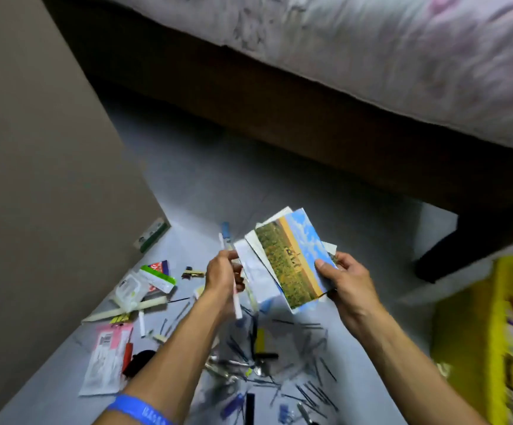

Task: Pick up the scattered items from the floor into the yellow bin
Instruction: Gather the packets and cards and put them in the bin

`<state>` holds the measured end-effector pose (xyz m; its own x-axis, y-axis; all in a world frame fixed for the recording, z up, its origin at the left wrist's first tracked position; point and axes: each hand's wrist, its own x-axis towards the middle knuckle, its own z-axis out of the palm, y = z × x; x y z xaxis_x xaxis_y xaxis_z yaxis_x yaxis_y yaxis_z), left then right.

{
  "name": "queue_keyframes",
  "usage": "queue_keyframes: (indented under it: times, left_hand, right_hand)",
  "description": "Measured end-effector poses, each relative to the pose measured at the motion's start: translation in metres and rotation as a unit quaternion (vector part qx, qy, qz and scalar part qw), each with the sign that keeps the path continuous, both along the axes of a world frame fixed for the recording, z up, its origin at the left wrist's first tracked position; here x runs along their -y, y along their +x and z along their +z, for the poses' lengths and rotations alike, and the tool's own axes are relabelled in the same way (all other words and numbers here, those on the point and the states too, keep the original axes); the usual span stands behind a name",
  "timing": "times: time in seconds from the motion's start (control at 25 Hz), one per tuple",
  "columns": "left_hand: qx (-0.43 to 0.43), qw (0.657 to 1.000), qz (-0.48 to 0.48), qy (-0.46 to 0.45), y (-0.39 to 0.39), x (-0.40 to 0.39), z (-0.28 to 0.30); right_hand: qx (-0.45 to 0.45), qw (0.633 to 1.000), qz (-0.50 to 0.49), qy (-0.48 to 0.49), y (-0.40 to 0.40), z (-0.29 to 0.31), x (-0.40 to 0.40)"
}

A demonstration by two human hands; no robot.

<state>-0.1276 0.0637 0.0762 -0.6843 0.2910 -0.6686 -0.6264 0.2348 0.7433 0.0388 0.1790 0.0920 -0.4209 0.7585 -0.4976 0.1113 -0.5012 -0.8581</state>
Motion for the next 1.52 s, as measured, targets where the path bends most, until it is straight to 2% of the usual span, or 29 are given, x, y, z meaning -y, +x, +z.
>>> queue_keyframes:
  times: [0.08, 0.16, 0.24, 0.36, 0.48, 0.56, 0.72, 0.76, 0.88, 1.08, 1.24, 1.44, 1.52]
  left_hand:
    - [0.020, 0.999, -0.008, 0.050, 0.047, -0.021, 0.032]
    - [0.043, 0.993, -0.055, 0.090, 0.106, -0.048, 0.064]
    - [0.076, 0.983, -0.128, 0.112, 0.169, -0.073, 0.095]
    - [0.131, 0.957, -0.219, 0.137, 0.258, -0.103, 0.124]
    - [0.161, 0.935, -0.281, 0.145, 0.322, -0.124, 0.137]
    - [0.145, 0.927, -0.321, 0.131, 0.343, -0.135, 0.132]
    - [0.008, 0.923, -0.373, 0.089, 0.343, -0.132, 0.112]
    - [-0.018, 0.925, -0.368, 0.088, 0.337, -0.130, 0.107]
    - [-0.053, 0.943, -0.317, 0.086, 0.308, -0.117, 0.103]
    - [-0.082, 0.959, -0.268, 0.051, 0.242, -0.082, 0.097]
    - [-0.109, 0.971, -0.213, 0.014, 0.163, -0.044, 0.066]
    - [-0.123, 0.974, -0.166, -0.094, 0.066, 0.011, -0.002]
    - [-0.141, 0.963, -0.165, -0.156, 0.034, 0.031, -0.034]
  right_hand:
    - [-0.028, 0.997, -0.068, -0.009, 0.048, 0.026, 0.007]
    - [-0.055, 0.988, -0.146, -0.011, 0.110, 0.049, 0.007]
    - [-0.073, 0.967, -0.243, 0.005, 0.178, 0.068, 0.003]
    - [-0.048, 0.928, -0.367, 0.036, 0.271, 0.086, -0.004]
    - [-0.017, 0.907, -0.419, 0.042, 0.328, 0.092, -0.015]
    - [0.026, 0.906, -0.421, 0.048, 0.347, 0.088, -0.025]
    - [0.267, 0.911, -0.295, 0.104, 0.356, 0.074, -0.025]
    - [0.297, 0.910, -0.266, 0.117, 0.352, 0.072, -0.021]
    - [0.285, 0.921, -0.203, 0.172, 0.320, 0.071, -0.008]
    - [0.264, 0.922, -0.032, 0.282, 0.224, 0.073, 0.009]
    - [0.253, 0.917, 0.095, 0.292, 0.133, 0.053, 0.025]
    - [0.233, 0.912, 0.220, 0.256, 0.048, -0.005, 0.040]
    - [0.219, 0.910, 0.253, 0.245, 0.017, -0.040, 0.042]
